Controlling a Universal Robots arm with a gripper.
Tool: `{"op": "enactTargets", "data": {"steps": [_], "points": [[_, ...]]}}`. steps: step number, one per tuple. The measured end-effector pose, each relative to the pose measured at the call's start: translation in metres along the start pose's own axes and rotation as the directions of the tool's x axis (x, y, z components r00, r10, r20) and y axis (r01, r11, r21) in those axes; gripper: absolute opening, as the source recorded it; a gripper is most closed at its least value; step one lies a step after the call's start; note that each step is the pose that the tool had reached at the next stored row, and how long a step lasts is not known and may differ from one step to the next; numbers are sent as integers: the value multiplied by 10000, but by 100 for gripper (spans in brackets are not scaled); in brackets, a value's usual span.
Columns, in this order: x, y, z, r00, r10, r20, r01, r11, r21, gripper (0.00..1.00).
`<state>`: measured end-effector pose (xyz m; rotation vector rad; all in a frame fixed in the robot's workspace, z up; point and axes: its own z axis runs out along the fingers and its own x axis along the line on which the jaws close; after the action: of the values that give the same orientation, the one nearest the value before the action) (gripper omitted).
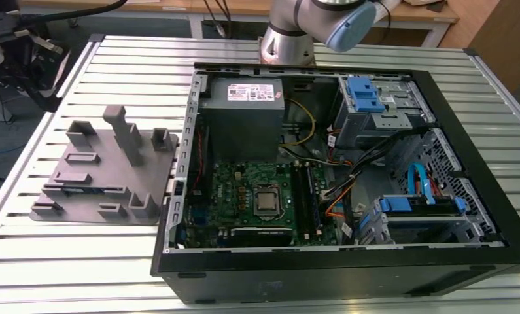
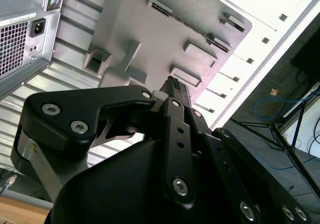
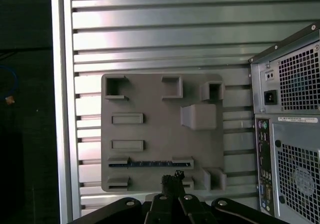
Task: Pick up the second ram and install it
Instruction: 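Reach for the second ram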
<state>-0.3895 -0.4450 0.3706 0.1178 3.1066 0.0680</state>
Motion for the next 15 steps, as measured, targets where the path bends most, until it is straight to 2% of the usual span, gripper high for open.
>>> {"op": "enactTargets", "data": {"steps": [5, 15], "points": [[37, -22, 68, 10000, -2, -1, 2, 10000, 6, 11], [40, -36, 154, 10000, -2, -1, 2, 10000, 14, 11]]}}
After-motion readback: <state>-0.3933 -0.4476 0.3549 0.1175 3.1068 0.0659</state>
